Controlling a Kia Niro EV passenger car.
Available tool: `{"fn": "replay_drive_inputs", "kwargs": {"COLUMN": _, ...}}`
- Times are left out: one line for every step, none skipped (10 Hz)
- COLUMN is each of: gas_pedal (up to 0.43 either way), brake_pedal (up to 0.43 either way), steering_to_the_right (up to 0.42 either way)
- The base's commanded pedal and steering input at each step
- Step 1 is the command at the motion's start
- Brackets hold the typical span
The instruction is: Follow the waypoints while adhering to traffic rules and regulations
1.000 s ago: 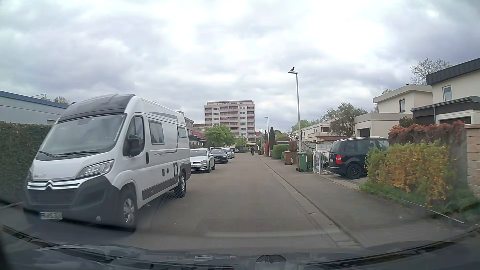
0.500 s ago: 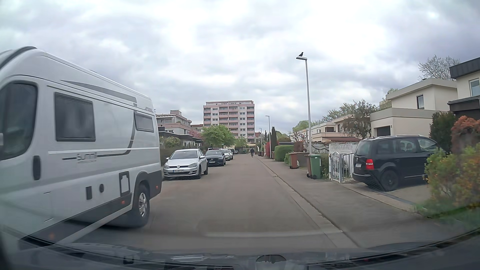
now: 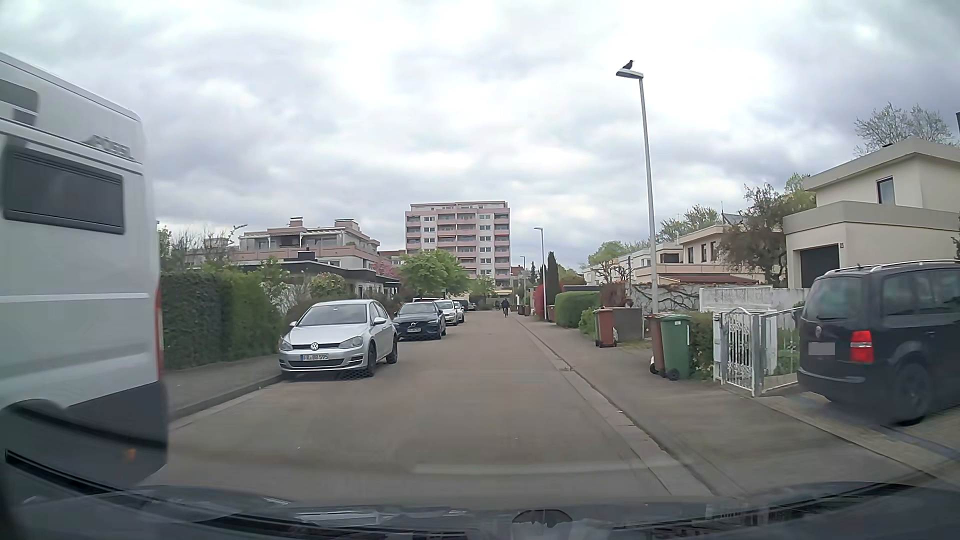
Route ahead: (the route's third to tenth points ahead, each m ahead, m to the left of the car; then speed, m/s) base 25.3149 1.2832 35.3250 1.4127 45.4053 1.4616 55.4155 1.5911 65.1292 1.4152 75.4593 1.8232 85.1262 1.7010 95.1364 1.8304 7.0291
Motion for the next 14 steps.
{"fn": "replay_drive_inputs", "kwargs": {"gas_pedal": 0.087, "brake_pedal": 0.000, "steering_to_the_right": -0.002}}
{"fn": "replay_drive_inputs", "kwargs": {"gas_pedal": 0.087, "brake_pedal": 0.000, "steering_to_the_right": -0.002}}
{"fn": "replay_drive_inputs", "kwargs": {"gas_pedal": 0.087, "brake_pedal": 0.000, "steering_to_the_right": -0.002}}
{"fn": "replay_drive_inputs", "kwargs": {"gas_pedal": 0.087, "brake_pedal": 0.000, "steering_to_the_right": -0.003}}
{"fn": "replay_drive_inputs", "kwargs": {"gas_pedal": 0.087, "brake_pedal": 0.000, "steering_to_the_right": -0.003}}
{"fn": "replay_drive_inputs", "kwargs": {"gas_pedal": 0.087, "brake_pedal": 0.000, "steering_to_the_right": -0.003}}
{"fn": "replay_drive_inputs", "kwargs": {"gas_pedal": 0.087, "brake_pedal": 0.000, "steering_to_the_right": -0.002}}
{"fn": "replay_drive_inputs", "kwargs": {"gas_pedal": 0.087, "brake_pedal": 0.000, "steering_to_the_right": -0.002}}
{"fn": "replay_drive_inputs", "kwargs": {"gas_pedal": 0.087, "brake_pedal": 0.000, "steering_to_the_right": -0.003}}
{"fn": "replay_drive_inputs", "kwargs": {"gas_pedal": 0.087, "brake_pedal": 0.000, "steering_to_the_right": -0.002}}
{"fn": "replay_drive_inputs", "kwargs": {"gas_pedal": 0.079, "brake_pedal": 0.000, "steering_to_the_right": -0.003}}
{"fn": "replay_drive_inputs", "kwargs": {"gas_pedal": 0.079, "brake_pedal": 0.000, "steering_to_the_right": -0.002}}
{"fn": "replay_drive_inputs", "kwargs": {"gas_pedal": 0.079, "brake_pedal": 0.000, "steering_to_the_right": -0.003}}
{"fn": "replay_drive_inputs", "kwargs": {"gas_pedal": 0.067, "brake_pedal": 0.000, "steering_to_the_right": -0.003}}
